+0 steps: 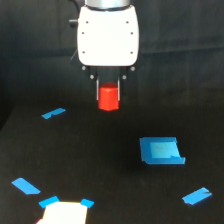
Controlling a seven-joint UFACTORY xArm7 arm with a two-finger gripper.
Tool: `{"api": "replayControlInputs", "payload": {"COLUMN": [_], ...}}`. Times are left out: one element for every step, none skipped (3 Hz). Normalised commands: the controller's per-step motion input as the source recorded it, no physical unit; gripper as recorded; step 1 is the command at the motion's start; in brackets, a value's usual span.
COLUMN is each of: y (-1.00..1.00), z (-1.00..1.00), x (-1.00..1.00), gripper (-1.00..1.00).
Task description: Pick up the red object from the table
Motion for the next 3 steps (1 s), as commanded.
{"api": "replayControlInputs", "payload": {"y": [0.04, -0.24, -0.67], "z": [0.19, 0.04, 0.02], "x": [-0.21, -0.53, -0.26], "gripper": [-1.00, -0.79, -1.00]}}
